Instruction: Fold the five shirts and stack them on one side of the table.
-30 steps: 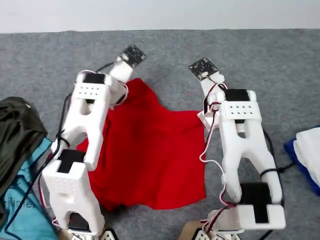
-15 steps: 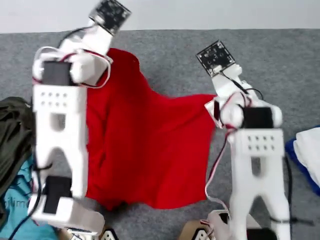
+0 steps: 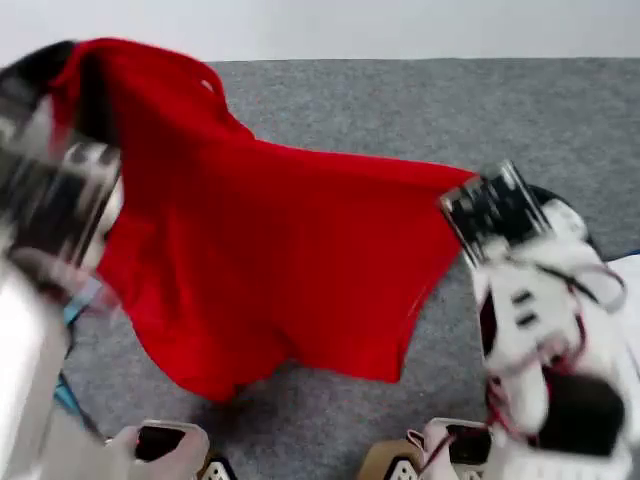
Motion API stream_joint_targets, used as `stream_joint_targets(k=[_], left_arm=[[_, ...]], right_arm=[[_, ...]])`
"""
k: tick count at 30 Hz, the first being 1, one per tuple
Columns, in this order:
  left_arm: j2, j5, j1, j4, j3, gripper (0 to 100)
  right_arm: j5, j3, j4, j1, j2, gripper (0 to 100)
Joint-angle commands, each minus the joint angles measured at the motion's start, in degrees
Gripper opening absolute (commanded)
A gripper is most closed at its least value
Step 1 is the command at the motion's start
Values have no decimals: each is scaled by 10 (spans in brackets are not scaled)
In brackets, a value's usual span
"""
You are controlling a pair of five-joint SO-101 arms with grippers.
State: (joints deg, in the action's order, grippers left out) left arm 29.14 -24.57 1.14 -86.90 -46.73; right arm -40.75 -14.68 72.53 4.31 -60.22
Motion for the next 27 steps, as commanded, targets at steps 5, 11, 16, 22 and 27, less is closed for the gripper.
stream_joint_targets(k=[5,11,16,22,27], left_arm=[[97,3,-7,73,-17,2],[107,5,-40,120,-20,2],[101,6,-61,187,-15,2],[75,7,-62,185,-20,2],[69,7,-62,185,-16,2]], right_arm=[[-12,81,1,25,-90,10],[-11,155,2,25,-71,10],[-11,265,22,25,18,10],[39,465,125,22,174,10],[46,628,222,22,275,10]])
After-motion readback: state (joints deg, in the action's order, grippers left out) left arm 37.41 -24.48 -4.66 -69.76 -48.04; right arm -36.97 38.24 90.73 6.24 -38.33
